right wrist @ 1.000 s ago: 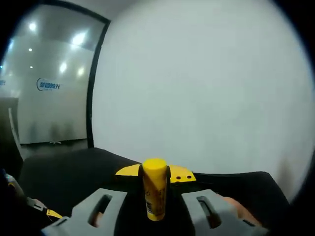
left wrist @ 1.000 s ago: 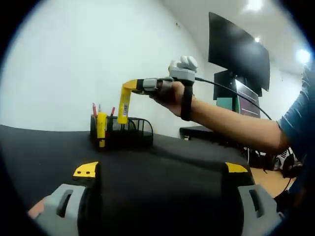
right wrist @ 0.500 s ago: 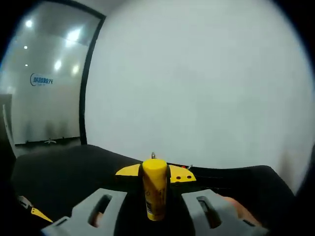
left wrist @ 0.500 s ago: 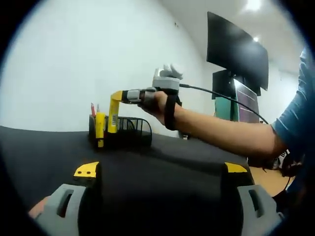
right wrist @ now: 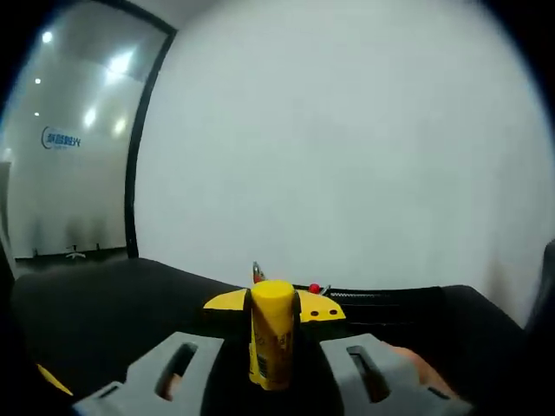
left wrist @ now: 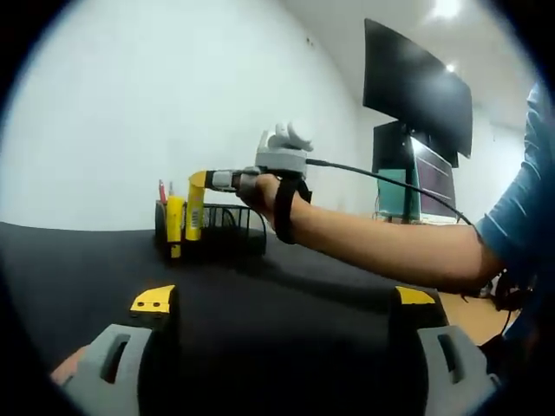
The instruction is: Pick up pens and glue sticks and place them into the holder.
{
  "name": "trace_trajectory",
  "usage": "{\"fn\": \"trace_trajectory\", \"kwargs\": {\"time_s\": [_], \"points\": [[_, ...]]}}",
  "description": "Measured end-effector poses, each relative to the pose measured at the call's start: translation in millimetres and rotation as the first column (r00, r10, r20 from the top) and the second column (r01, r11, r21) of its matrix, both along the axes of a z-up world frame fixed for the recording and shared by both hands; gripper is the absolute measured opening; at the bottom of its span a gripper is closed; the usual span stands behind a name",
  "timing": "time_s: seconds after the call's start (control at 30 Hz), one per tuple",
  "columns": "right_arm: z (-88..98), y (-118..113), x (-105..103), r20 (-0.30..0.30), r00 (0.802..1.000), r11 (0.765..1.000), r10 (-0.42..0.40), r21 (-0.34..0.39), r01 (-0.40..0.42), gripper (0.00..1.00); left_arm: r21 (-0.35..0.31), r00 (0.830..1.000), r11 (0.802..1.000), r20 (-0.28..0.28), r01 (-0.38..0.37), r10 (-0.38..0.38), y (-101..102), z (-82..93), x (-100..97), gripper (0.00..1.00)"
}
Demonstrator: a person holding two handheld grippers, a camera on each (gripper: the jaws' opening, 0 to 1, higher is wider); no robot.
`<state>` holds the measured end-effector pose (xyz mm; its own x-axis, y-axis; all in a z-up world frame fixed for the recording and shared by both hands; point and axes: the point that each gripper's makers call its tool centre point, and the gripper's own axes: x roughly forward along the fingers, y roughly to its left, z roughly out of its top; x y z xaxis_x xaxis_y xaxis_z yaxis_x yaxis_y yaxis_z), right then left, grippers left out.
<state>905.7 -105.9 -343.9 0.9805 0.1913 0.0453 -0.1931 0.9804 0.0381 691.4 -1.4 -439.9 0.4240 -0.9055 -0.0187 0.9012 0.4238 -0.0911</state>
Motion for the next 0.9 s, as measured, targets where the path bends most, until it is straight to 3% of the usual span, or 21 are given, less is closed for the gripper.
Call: {"fn": "trace_trajectory", "kwargs": {"time_s": [0.4, 0.9], "points": [[-27.7, 11, -4, -0.043, 0.999, 1.0, 0.001, -0.012, -0.002, 0.16, 0.004, 1.0, 1.0, -0.001, 0.001, -0.001, 0, -0.4, 0.6, 0.93], [-35.4, 8, 1, -0.059, 0.998, 1.0, -0.011, -0.007, 0.01, 0.16, 0.018, 1.0, 1.0, 0.001, 0.002, -0.002, 0, -2.9, 0.9, 0.92]]}}
